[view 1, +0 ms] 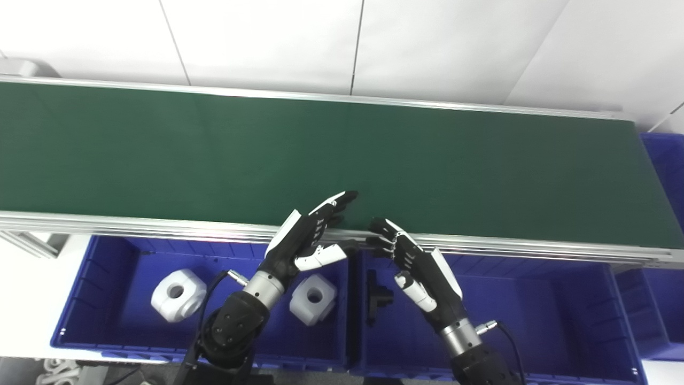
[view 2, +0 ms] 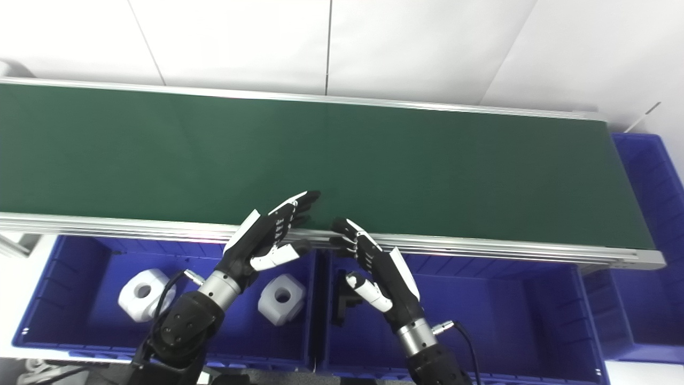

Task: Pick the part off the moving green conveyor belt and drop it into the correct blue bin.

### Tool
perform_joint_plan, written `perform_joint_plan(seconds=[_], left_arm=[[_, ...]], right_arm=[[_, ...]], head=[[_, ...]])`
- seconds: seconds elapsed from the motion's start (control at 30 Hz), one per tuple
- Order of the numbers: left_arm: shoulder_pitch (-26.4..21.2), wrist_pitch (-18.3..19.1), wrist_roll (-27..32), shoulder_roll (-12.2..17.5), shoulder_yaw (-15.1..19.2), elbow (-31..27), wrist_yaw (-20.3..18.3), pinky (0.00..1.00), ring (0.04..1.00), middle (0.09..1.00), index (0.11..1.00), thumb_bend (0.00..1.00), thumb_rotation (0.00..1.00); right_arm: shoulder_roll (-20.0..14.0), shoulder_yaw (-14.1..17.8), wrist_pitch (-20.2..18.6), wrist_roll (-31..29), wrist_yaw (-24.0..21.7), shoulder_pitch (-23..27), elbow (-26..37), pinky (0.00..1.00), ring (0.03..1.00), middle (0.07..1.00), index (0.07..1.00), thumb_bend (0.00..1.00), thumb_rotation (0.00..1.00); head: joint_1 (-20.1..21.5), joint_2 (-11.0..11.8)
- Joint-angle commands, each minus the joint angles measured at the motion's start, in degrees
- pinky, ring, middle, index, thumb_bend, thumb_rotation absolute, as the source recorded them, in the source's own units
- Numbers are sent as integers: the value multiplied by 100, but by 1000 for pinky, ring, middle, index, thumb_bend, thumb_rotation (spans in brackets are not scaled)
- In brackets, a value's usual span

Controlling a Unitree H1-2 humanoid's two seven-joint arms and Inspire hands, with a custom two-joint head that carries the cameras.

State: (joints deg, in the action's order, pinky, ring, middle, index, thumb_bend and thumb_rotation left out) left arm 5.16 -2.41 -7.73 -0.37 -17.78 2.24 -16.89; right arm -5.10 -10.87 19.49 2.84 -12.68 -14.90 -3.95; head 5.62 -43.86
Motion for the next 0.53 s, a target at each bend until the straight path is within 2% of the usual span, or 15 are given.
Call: perform_joint_plan(seconds=[0.0,0.17,0.27,0.5], left_arm=[[121,-35,168,147,26,-237,-71,966,981,965,915,787,715],[254,-15,313,282,-8,-556,-115,972,990,971,920,756,719],[399,-38,272,329,-27,-888,-66,960,973,958,916,760,752],[872,-103,521,352,58,-1552,30,969,976,944,902,783,754]], right_arm=[[64,-14,125,-8,75,20,61,777,833,887,894,833,882],[82,-29,227,14,139,30,-33,771,828,880,891,830,879],[70,-21,237,-22,144,22,-44,775,831,879,883,832,874],[-2,10,251,-77,125,21,-46,784,832,880,879,831,875]], head=[[-5,5],[-100,59],[-177,80],[-253,130]])
